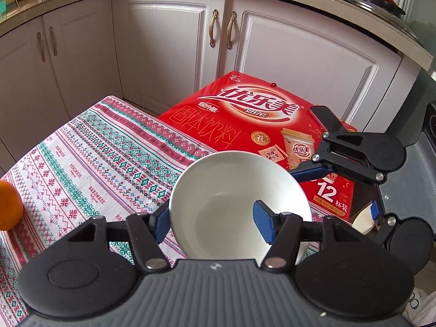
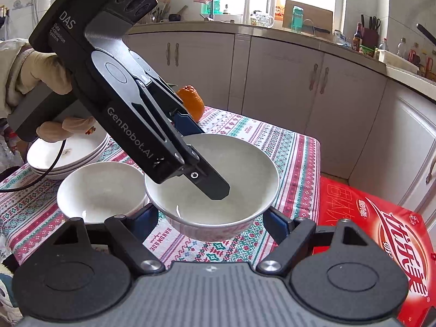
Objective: Organize plates and bowls
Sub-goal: 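Carry the held bowl with the left tool over the nested bowls, then lower the held bowl into the nested bowls and open the left tool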
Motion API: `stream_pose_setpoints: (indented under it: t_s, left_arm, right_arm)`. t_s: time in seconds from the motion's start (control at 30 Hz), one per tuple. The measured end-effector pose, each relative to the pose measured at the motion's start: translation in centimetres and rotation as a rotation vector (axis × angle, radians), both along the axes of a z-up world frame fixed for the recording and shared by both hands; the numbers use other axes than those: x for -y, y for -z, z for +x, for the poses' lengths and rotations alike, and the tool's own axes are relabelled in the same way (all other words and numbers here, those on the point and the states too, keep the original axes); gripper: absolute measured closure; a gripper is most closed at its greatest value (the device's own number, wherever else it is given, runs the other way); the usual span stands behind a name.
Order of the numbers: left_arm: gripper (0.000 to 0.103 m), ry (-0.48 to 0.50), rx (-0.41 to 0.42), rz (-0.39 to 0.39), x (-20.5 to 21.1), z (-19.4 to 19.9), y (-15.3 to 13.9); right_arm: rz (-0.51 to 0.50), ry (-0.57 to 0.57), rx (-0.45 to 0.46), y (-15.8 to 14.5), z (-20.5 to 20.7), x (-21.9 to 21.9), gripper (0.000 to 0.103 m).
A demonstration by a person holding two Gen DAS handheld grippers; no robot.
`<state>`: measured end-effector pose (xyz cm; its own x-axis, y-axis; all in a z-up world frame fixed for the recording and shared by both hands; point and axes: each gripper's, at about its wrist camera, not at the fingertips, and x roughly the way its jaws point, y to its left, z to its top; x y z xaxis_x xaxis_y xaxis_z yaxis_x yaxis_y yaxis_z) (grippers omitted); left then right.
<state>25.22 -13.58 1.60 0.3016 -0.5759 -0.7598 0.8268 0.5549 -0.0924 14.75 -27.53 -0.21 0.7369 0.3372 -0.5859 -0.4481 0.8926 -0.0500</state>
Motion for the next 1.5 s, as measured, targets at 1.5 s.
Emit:
stream_pose_setpoints:
  t_s: [1.5]
  left_arm:
    - [0.041,-0.235,-0.035,-0.037,-10.5,-4.8,1.6]
  right_arm:
    - [0.027,-0.222,-0.086,1.2,-1.8,-8.3,0.016]
